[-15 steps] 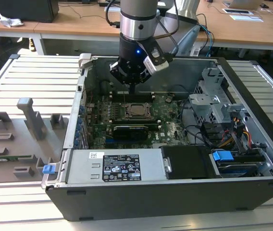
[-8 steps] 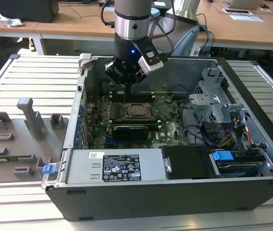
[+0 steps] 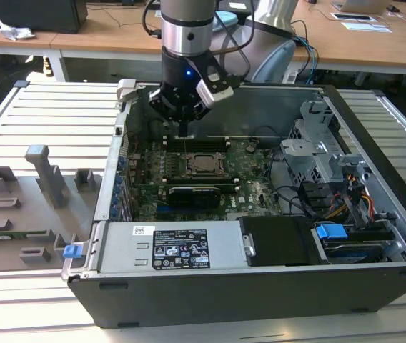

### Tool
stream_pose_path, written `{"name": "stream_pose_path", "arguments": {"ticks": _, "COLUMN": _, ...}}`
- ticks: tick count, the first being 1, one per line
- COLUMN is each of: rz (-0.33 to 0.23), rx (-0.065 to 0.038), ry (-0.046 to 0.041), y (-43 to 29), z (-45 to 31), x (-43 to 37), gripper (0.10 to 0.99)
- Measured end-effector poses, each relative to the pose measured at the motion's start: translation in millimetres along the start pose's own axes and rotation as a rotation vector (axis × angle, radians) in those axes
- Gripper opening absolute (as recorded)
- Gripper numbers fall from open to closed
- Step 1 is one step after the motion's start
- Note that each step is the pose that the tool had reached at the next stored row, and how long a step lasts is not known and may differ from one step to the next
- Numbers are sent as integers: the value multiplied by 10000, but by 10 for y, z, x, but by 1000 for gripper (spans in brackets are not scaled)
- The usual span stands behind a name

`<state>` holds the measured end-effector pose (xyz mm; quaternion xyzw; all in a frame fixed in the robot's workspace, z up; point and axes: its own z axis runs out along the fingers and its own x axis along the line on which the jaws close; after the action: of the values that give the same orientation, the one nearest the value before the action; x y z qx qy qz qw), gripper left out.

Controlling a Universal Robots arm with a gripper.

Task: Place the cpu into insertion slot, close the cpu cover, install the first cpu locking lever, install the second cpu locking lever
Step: 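Install the first cpu locking lever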

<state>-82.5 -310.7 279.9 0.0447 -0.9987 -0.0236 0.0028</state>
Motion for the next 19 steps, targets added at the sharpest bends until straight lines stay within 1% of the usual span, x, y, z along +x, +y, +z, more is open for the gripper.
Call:
{"name": "stream_pose_path", "arguments": {"ticks": 1, "rz": -1, "rx": 0, "ry": 0, "y": 18, "z": 1, "x": 9, "gripper": 106}}
{"name": "stream_pose_path", "arguments": {"ticks": 3, "rz": 0, "rx": 1, "ry": 0, "y": 86, "z": 6, "x": 38, "gripper": 106}}
{"name": "stream_pose_path", "arguments": {"ticks": 5, "rz": 0, "rx": 0, "ry": 0, "y": 133, "z": 11, "x": 57, "gripper": 106}}
{"name": "stream_pose_path", "arguments": {"ticks": 7, "rz": 0, "rx": 1, "ry": 0, "y": 153, "z": 19, "x": 59, "gripper": 106}}
{"name": "stream_pose_path", "arguments": {"ticks": 13, "rz": -1, "rx": 1, "ry": 1, "y": 229, "z": 90, "x": 52, "gripper": 106}}
{"name": "stream_pose_path", "arguments": {"ticks": 15, "rz": -1, "rx": -1, "ry": -1, "y": 240, "z": 115, "x": 51, "gripper": 106}}
{"name": "stream_pose_path", "arguments": {"ticks": 19, "rz": -1, "rx": -1, "ry": -1, "y": 250, "z": 135, "x": 45, "gripper": 106}}
